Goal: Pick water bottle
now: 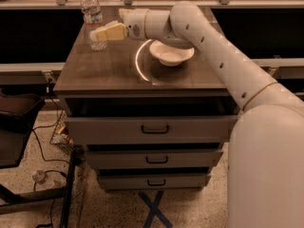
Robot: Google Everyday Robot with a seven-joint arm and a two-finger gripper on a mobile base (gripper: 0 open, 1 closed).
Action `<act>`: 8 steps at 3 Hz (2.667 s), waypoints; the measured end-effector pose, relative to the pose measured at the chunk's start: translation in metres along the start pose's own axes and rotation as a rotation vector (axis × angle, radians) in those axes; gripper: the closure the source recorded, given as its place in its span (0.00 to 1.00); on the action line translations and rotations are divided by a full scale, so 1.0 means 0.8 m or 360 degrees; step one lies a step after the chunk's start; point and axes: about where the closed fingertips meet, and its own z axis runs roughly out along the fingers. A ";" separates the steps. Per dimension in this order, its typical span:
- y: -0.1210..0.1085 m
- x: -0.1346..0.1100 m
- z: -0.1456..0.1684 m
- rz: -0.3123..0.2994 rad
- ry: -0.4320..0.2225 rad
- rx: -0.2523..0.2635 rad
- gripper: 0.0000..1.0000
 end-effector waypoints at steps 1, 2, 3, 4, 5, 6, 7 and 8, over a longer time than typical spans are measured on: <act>-0.009 -0.001 0.011 0.0005 -0.0010 -0.0007 0.00; -0.028 -0.006 0.031 -0.0007 0.0001 -0.0018 0.00; -0.036 -0.017 0.048 -0.0054 0.0031 -0.0021 0.00; -0.038 -0.023 0.062 -0.0086 0.0052 -0.0032 0.00; -0.037 -0.018 0.090 -0.0084 0.0042 -0.0070 0.03; -0.037 -0.014 0.103 -0.0068 0.0006 -0.0092 0.25; -0.035 -0.013 0.106 -0.0067 0.0007 -0.0098 0.49; -0.032 -0.012 0.110 -0.0065 0.0007 -0.0106 0.73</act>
Offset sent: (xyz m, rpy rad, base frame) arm 0.0641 0.0184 0.0169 -0.0111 -0.0248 0.0030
